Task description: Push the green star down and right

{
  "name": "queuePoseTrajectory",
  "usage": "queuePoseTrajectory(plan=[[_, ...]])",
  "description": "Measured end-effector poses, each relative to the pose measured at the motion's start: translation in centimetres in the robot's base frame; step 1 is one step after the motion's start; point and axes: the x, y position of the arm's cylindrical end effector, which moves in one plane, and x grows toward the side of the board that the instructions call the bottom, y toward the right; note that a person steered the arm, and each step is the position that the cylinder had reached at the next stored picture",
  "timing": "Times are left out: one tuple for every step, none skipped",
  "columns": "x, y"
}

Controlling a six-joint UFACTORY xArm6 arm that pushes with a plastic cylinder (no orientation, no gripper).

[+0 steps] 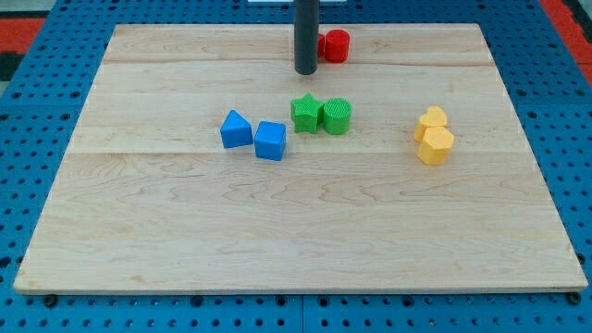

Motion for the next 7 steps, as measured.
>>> queuePoseTrajectory(plan=[[0.0,0.0],[0.6,0.0],[3.0,0.2],[4.5,2.6],[4.9,3.2],[5.4,0.9],[6.2,-2.4]])
